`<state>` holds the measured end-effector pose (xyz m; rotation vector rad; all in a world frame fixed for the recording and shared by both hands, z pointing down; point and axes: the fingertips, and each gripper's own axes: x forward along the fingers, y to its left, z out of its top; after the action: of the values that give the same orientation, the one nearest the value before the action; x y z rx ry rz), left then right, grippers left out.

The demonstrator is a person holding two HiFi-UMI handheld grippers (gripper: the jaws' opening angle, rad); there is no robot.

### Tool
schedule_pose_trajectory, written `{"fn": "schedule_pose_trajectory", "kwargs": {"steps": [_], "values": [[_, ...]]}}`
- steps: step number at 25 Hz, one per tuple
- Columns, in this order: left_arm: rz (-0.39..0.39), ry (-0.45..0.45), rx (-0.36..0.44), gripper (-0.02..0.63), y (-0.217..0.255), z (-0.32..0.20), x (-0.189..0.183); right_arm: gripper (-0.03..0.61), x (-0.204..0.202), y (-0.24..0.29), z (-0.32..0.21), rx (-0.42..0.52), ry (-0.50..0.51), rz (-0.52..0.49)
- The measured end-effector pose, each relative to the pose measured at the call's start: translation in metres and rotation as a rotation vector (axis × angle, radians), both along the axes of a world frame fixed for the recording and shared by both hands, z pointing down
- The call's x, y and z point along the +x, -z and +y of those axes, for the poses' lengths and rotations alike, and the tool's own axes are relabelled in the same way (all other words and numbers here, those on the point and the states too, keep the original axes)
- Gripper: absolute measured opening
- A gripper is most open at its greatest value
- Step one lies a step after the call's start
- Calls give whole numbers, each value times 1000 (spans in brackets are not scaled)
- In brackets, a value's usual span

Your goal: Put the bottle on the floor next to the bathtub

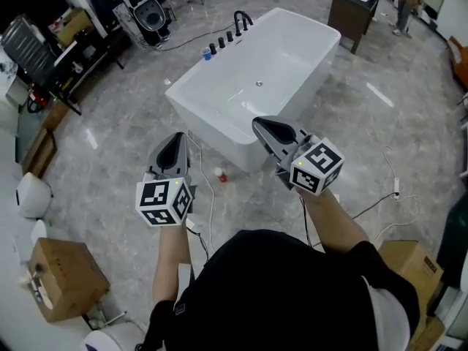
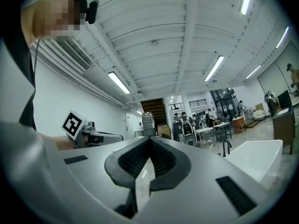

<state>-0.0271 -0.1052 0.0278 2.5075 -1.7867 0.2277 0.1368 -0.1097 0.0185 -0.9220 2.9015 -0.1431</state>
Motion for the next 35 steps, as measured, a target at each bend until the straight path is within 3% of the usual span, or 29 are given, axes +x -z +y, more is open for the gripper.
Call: {"fn": "schedule_pose_trajectory", "kwargs": {"steps": [5,14,25,35], "values": [[22,-7,-41,23,-13,1,-13,26,-19,-4,3,1,-5,26],[30,17,-18,23,-10,18,-26,26,-26,-18,9,-21,-32,59],[51,50,-18,23,-14,50,-39,26,-47,-29,43,-32,27,92],[59,51,-28,23,-21,56,-44,26,-51,-32,49,-39,22,95]]}}
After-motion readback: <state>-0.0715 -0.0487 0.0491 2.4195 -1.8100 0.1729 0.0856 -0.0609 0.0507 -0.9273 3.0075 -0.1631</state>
